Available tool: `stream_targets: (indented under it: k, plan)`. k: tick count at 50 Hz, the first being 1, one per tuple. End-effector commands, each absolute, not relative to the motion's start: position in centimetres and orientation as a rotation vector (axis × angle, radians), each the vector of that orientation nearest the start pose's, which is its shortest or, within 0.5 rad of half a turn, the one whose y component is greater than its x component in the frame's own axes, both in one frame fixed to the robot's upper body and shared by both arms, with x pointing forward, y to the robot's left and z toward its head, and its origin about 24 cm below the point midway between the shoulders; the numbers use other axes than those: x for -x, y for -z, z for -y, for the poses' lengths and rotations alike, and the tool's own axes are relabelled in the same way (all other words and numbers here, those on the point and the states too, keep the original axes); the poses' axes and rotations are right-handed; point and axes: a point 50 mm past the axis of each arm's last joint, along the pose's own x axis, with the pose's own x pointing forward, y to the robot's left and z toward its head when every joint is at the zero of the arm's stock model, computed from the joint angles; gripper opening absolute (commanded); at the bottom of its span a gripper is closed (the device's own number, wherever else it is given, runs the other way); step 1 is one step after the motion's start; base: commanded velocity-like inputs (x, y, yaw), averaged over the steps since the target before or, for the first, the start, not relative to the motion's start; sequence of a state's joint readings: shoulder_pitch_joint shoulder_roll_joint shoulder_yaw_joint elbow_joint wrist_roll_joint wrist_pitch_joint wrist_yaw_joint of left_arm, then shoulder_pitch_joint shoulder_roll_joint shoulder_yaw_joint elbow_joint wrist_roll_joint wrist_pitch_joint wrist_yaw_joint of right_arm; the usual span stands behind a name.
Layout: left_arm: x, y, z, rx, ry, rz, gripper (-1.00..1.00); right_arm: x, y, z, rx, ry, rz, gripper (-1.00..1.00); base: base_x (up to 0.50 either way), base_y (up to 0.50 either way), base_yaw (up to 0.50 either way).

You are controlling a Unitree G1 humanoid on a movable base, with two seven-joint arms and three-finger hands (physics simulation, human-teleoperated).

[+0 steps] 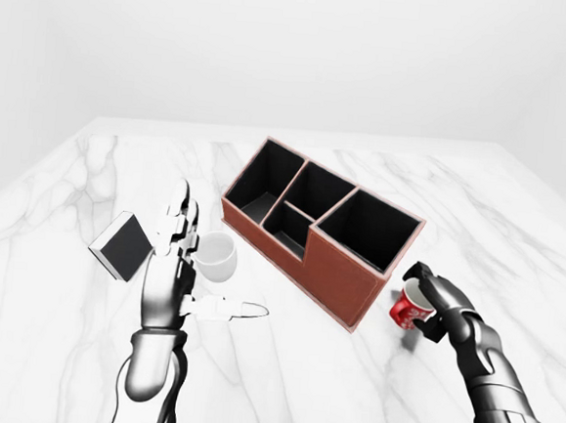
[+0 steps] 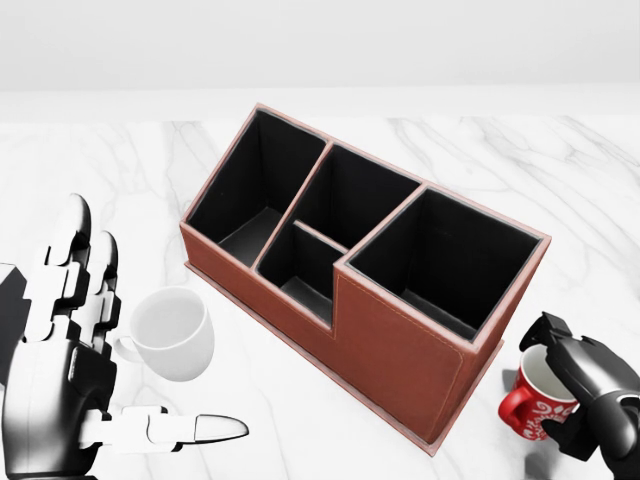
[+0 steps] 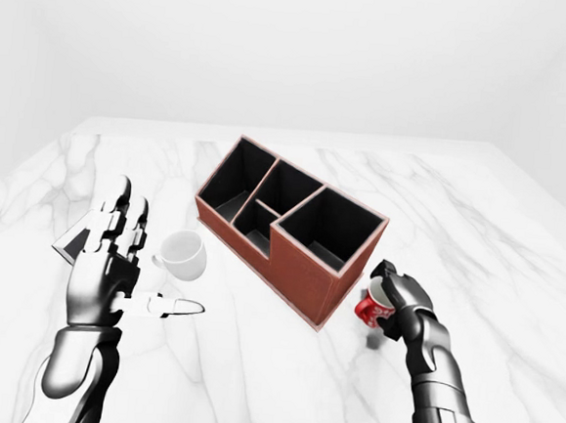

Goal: Pick up the red mug and place it to the right of the caddy.

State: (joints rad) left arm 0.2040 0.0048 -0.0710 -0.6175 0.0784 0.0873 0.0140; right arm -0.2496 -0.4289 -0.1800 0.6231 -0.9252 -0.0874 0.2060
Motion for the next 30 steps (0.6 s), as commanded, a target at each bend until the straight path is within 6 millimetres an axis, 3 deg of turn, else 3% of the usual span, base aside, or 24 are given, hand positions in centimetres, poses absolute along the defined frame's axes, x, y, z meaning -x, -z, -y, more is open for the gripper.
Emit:
stream_targets:
  k: [1,7,8,9,10,30]
  plan:
    - [-20.2,-12.9,-14.6,-0.066,-0.025,0.329,1.00,-27.6,0.7,29.1,1.132,-0.014,-0.460,-1.00,0.00,0.00,0.00]
    - [-20.2,-13.0,-14.6,-0.066,-0.024,0.331,1.00,-27.7,1.0,29.3,1.140,-0.005,-0.474,-0.96,0.00,0.00,0.00]
    - [-20.2,-13.1,-14.6,-0.065,-0.024,0.335,1.00,-27.6,1.0,29.3,1.141,-0.007,-0.474,0.20,0.00,0.00,0.01]
    - [-20.2,-12.9,-14.6,-0.066,-0.026,0.328,1.00,-27.6,0.9,29.4,1.141,-0.005,-0.475,0.69,0.00,0.00,0.01]
    - [-20.2,-13.1,-14.7,-0.065,-0.029,0.335,1.00,-27.6,0.9,29.5,1.139,0.000,-0.479,1.00,0.01,0.00,0.01]
    - [-20.4,-12.5,-14.5,-0.066,-0.024,0.311,1.00,-26.8,-0.2,30.1,1.139,-0.002,-0.454,1.00,0.00,0.00,0.00]
